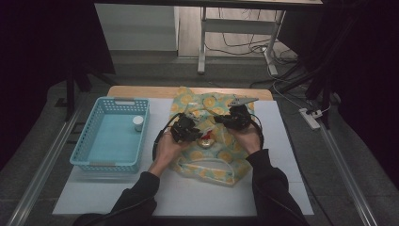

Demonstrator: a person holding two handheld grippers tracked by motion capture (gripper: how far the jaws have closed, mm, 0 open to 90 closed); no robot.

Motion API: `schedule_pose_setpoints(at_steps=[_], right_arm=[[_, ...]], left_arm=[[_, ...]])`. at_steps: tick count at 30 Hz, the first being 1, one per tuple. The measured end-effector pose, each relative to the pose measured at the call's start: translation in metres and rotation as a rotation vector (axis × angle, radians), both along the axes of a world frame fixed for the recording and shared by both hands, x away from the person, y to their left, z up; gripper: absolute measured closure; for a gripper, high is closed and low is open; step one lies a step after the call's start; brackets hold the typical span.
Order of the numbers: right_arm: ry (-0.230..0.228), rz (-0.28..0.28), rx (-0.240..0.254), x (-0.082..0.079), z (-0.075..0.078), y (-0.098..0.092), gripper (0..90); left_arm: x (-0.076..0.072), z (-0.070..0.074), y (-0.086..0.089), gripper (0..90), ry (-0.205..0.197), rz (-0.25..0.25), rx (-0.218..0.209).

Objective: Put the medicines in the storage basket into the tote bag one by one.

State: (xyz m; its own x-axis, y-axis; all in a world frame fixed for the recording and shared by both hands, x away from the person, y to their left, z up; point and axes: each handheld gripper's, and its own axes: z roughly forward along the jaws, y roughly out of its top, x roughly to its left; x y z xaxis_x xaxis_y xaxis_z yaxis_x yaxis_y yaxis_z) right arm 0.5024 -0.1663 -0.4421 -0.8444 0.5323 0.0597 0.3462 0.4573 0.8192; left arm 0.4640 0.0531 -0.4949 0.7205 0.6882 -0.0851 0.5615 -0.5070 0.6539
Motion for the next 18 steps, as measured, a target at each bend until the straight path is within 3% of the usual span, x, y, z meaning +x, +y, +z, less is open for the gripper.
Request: schedule_pose_setpoints(at_steps=[11,18], right_arm=[[-0.001,0.001,0.002,-0.0001,0.0007,-0.0009,89.0],[0.001,0.002,0.003,0.0001,0.0004,-0.0010,88.8]], left_arm=[[0.0073,-0.0087,-0.0097,72.3,-0.019,-0.011,0.014],[0.0025,-0.0021,-0.0079,58.8,-0.033,-0.017,0.015]])
